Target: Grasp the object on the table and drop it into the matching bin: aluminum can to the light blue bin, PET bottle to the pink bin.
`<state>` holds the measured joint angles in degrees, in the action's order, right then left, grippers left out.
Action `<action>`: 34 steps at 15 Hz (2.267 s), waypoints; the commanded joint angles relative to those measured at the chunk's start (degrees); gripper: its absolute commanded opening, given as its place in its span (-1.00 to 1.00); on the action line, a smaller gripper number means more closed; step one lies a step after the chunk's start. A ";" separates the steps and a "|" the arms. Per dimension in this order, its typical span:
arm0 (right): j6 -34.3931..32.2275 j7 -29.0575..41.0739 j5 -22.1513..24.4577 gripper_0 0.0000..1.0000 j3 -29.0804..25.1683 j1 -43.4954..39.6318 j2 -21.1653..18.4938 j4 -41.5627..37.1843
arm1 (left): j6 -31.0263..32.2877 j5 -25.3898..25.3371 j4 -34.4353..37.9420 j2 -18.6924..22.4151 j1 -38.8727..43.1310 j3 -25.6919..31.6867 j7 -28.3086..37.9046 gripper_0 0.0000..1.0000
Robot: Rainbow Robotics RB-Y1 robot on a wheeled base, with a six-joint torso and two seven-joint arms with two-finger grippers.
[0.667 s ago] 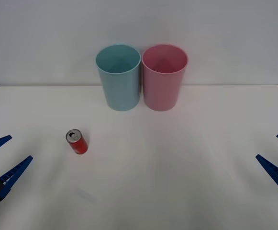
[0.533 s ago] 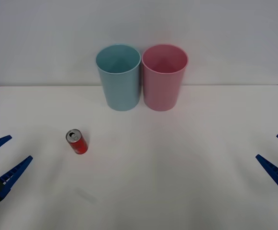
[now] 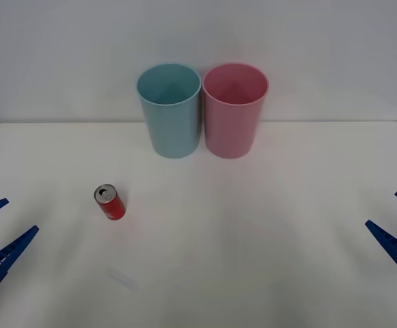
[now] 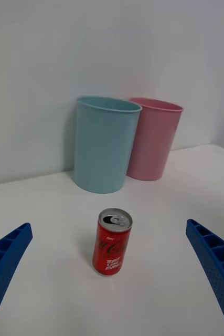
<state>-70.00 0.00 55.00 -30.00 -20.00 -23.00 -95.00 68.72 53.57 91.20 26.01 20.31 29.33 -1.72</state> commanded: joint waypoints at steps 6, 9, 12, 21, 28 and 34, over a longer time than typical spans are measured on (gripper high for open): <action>0.00 0.00 0.00 1.00 0.00 0.00 0.00 0.00 | -6.50 1.54 -1.28 0.18 4.12 -3.40 -8.47 1.00; 0.00 0.00 0.00 1.00 0.00 0.00 0.00 0.00 | -12.03 1.63 -1.46 0.09 5.09 -7.01 -11.99 1.00; 0.00 0.00 0.00 1.00 0.00 0.00 0.00 0.00 | -16.78 1.36 -1.81 0.09 5.18 -10.35 -12.52 1.00; 0.00 0.00 0.00 1.00 0.00 0.00 0.00 0.00 | -23.63 -1.10 -4.01 -2.02 1.31 -17.03 -12.34 1.00; 0.00 0.00 0.00 1.00 0.00 0.00 0.00 0.00 | -23.63 1.10 -9.81 -5.45 -6.07 -18.79 -13.48 1.00; 0.00 0.00 0.00 1.00 0.00 0.00 0.00 0.00 | -26.18 1.10 -14.38 -5.36 -12.14 -22.74 -14.36 1.00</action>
<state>-70.00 0.00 55.00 -30.00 -20.00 -23.00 -95.00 43.67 54.65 76.92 20.63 8.76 7.48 -16.08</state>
